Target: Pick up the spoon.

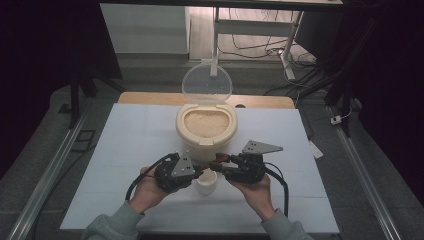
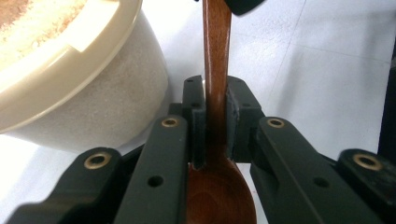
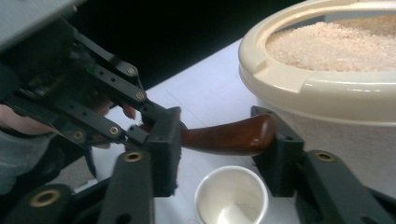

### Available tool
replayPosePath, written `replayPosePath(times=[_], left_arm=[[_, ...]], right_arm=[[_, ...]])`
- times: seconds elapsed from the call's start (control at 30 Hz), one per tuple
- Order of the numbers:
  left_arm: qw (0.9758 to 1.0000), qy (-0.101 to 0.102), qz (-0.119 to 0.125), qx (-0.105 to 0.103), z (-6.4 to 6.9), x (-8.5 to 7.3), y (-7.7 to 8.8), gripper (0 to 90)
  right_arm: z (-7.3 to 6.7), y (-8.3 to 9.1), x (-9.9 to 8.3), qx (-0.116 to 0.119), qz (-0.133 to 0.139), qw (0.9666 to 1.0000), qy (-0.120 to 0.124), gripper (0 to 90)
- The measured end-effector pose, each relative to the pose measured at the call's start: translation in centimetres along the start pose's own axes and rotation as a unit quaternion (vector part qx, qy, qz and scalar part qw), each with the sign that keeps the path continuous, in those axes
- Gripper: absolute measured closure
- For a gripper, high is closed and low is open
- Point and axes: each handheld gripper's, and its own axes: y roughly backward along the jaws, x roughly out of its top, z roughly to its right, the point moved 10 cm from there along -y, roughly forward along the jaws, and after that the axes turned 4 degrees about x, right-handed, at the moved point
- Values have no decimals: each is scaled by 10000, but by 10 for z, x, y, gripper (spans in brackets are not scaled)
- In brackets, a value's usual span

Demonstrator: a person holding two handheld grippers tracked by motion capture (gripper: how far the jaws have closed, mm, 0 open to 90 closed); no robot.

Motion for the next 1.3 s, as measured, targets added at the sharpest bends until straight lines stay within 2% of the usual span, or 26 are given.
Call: replayPosePath(times=[0.1, 0.13, 0.2, 0.3, 0.33, 0.47, 0.57, 0.63, 0.67, 0.7, 0.73, 0.77, 0.8, 0.83, 0.87, 0.9, 1.07, 1.17, 1.2, 1.23, 1.3], left_arm=[[10000, -35, -12, 5, 1, 0, -1, 789], [10000, -44, -22, 15, 1, 0, -1, 789], [10000, -49, -21, 9, 1, -1, -1, 789], [10000, -81, -4, -3, 1, 0, 0, 789], [9999, -110, -12, 5, 1, -1, 0, 788], [9999, -143, 9, 17, 3, 0, 0, 791], [9999, -66, 120, 14, 3, 2, 2, 773], [9998, 62, 207, 2, 1, 2, 3, 753], [9996, 135, 243, -16, 0, 1, 4, 653], [9993, 235, 281, -41, -1, 0, 4, 596], [9989, 342, 319, -54, -2, -2, 5, 596], [9984, 439, 357, -58, -4, -4, 6, 558], [9978, 534, 395, -26, -6, -6, 8, 461], [9960, 738, 495, 3, -9, -12, 13, 425], [9960, 738, 495, 3, -9, -12, 13, 402], [9947, 863, 556, 27, -11, -15, 15, 376], [9886, 1364, 626, 136, -21, -40, 23, 307], [9861, 1548, 533, 267, -26, -56, 22, 282], [9849, 1653, 438, 286, -28, -66, 20, 263], [9849, 1653, 438, 286, -28, -66, 20, 257], [9839, 1721, 359, 320, -30, -76, 19, 253]], right_arm=[[-2, 0, 1, 122, 70, 9999, -57, 661], [-2, 0, 1, 122, 70, 9999, -57, 661], [-6, 1, 4, 354, 217, 9990, -137, 733], [-8, 1, 6, 493, 284, 9983, -142, 764], [-12, 1, 8, 656, 331, 9972, -129, 814], [-16, 1, 9, 670, 388, 9970, -12, 823], [-17, 3, 12, 743, 512, 9959, -18, 826], [-17, 4, 13, 747, 553, 9957, -10, 826], [-17, 7, 17, 728, 676, 9951, 2, 827], [-17, 9, 19, 736, 738, 9946, 2, 827], [-17, 9, 19, 736, 738, 9946, 2, 827], [-16, 11, 20, 742, 783, 9942, -22, 827], [-13, 15, 23, 694, 862, 9939, -29, 827], [-12, 17, 24, 686, 896, 9936, -12, 827], [-11, 19, 26, 692, 940, 9932, -17, 827], [-10, 21, 27, 692, 973, 9928, -32, 827], [-7, 28, 31, 649, 1057, 9923, 17, 826], [-5, 32, 33, 624, 1113, 9918, 68, 826], [-3, 35, 34, 603, 1156, 9914, 86, 827], [-3, 35, 34, 603, 1156, 9914, 86, 827], [-2, 39, 35, 591, 1189, 9911, 93, 826]])
